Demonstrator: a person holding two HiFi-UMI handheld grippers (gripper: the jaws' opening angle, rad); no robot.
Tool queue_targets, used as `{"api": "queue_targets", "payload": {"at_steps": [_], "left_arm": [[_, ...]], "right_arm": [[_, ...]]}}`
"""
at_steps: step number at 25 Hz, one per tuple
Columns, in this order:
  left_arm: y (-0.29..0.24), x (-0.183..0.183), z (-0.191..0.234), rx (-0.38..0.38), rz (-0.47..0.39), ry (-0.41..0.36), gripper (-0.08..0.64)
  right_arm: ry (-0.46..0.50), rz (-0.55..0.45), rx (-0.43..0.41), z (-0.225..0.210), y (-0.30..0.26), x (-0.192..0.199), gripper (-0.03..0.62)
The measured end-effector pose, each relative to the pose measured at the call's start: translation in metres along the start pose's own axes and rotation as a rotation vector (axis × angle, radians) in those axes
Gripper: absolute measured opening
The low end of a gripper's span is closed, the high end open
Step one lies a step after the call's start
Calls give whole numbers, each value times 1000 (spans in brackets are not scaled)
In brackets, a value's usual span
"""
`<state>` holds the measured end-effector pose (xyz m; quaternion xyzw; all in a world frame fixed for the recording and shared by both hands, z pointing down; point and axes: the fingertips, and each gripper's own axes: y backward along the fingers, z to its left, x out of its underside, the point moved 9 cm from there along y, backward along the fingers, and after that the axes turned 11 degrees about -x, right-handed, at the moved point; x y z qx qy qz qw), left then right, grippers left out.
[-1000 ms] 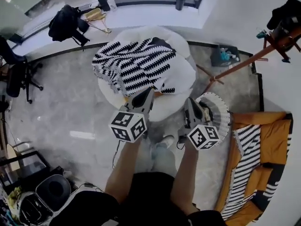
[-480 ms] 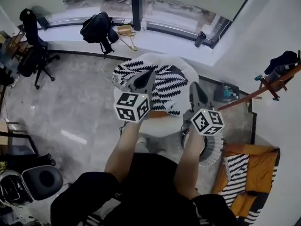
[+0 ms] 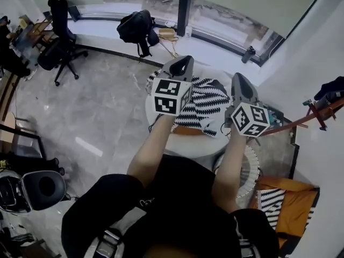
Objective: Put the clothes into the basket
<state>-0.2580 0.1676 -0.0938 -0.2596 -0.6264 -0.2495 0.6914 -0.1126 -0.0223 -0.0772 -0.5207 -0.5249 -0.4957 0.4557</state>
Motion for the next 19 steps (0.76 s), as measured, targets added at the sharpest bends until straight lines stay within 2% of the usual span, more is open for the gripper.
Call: {"api": "queue_targets", "payload": {"at_steps": [11, 19], "left_arm": [[-20, 0, -11, 66, 11, -7, 9], [-27, -2, -19, 101, -3, 0, 9]], "right_arm": [[17, 29, 67, -11, -7, -4, 11], [45, 15, 80, -15, -5, -15, 11]]}}
